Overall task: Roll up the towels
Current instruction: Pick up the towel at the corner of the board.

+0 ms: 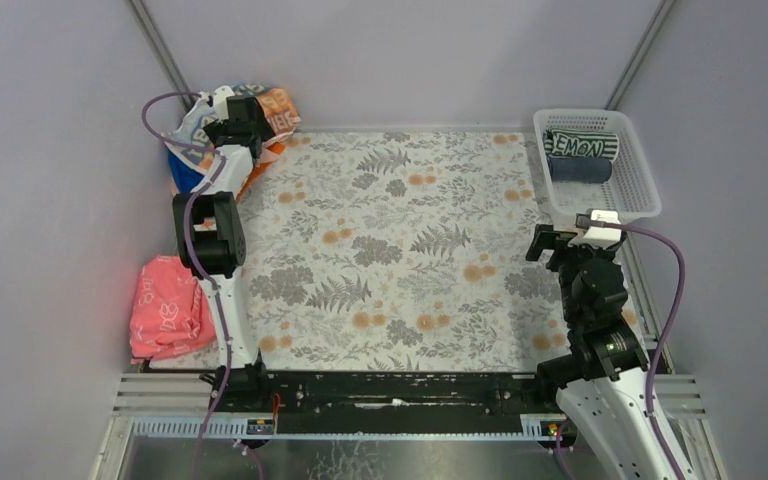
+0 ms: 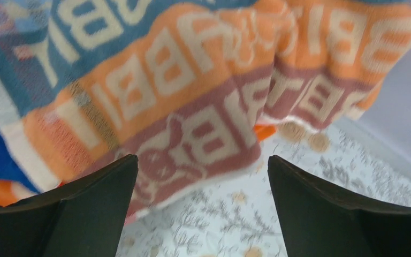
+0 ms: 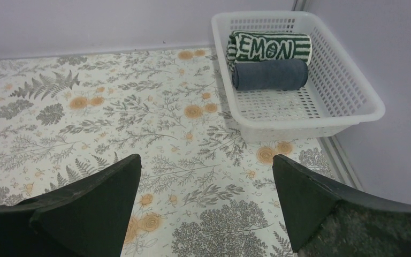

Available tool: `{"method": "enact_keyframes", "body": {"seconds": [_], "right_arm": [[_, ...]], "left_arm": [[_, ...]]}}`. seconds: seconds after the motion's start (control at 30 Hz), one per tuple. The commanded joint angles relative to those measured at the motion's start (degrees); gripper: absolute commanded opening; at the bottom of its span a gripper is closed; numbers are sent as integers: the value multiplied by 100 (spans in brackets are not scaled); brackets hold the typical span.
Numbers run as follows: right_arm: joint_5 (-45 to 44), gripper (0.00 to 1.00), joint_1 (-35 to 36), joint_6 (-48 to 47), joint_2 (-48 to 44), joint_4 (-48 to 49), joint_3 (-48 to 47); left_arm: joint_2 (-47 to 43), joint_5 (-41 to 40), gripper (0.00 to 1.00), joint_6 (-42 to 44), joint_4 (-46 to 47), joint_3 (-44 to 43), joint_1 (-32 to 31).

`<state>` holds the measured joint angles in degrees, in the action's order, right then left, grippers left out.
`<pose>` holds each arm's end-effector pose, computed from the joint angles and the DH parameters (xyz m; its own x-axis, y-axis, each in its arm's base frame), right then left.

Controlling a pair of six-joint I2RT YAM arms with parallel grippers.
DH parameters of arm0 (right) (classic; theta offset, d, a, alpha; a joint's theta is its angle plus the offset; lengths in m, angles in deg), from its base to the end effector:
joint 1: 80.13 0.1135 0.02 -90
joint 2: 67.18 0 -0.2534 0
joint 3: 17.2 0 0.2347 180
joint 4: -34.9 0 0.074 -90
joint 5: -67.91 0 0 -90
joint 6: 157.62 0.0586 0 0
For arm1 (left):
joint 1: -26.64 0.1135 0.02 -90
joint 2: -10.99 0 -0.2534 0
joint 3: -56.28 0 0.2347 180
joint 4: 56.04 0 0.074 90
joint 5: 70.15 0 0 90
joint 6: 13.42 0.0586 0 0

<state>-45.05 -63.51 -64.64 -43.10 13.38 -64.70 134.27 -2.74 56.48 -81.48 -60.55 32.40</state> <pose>0.1329 0.0158 0.3144 0.0375 0.0611 -0.9974 0.1084 0.9920 0.0649 0.4962 0.0727 0.2313 -0.3502 -0.3542 -0.8671 -0.5724 0.8137 -0.1012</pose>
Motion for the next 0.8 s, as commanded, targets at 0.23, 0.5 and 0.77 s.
{"method": "enact_keyframes", "body": {"seconds": [0.23,0.5,0.77], "right_arm": [[44,99,42,-170,288,120,-90],[105,99,43,-190,274,130,-80],[149,99,42,-175,275,107,-89]], "left_arm": [[1098,22,59,-487,439,-1458,128],[1185,165,33,-362,541,-1387,202],[896,533,0,-183,474,-1267,260]]}}
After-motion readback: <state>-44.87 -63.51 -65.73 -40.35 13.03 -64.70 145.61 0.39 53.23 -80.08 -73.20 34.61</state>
